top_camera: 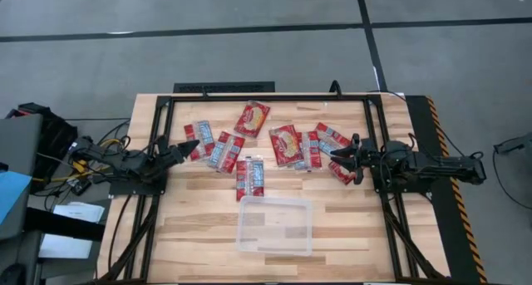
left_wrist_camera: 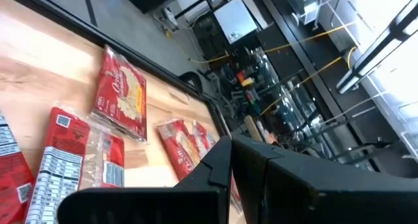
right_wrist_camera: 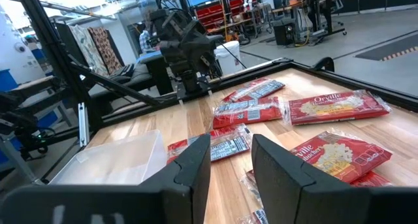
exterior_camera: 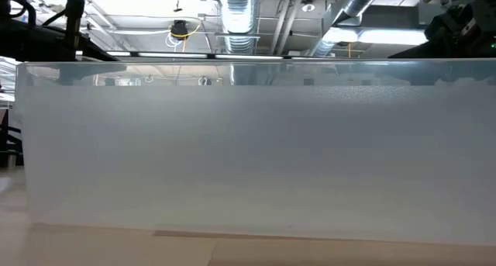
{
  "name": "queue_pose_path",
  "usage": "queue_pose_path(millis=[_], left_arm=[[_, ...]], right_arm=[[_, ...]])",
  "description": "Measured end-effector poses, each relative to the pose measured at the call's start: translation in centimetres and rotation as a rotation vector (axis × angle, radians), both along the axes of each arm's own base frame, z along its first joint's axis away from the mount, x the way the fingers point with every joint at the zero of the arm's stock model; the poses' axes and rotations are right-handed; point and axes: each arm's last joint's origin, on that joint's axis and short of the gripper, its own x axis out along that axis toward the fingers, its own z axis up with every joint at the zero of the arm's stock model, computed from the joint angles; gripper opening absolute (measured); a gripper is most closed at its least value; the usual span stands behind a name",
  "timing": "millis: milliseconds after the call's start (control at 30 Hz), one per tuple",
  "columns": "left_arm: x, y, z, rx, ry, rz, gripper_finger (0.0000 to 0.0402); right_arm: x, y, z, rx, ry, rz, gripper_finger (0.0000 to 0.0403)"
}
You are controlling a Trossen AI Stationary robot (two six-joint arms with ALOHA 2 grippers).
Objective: Sort popcorn bags into baskets
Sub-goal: Put the red popcorn bag into the white bin
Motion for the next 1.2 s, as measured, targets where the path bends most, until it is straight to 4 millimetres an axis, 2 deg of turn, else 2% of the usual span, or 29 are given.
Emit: queue_pose_path(millis=[400,1200], left_arm=[[0.03,-0.01,-0.28,0.032,0.049,0.0,0.0],[-0.01,0.05,-0.6,-0.022,0.032,0.028,0.0]], right_arm=[[-0.01,-0.08,0.03,0.009,-0.005,-0.029,0.0136],[-0.02,-0.14,0.1,0.112,-0.029,-0.05,0.0121]])
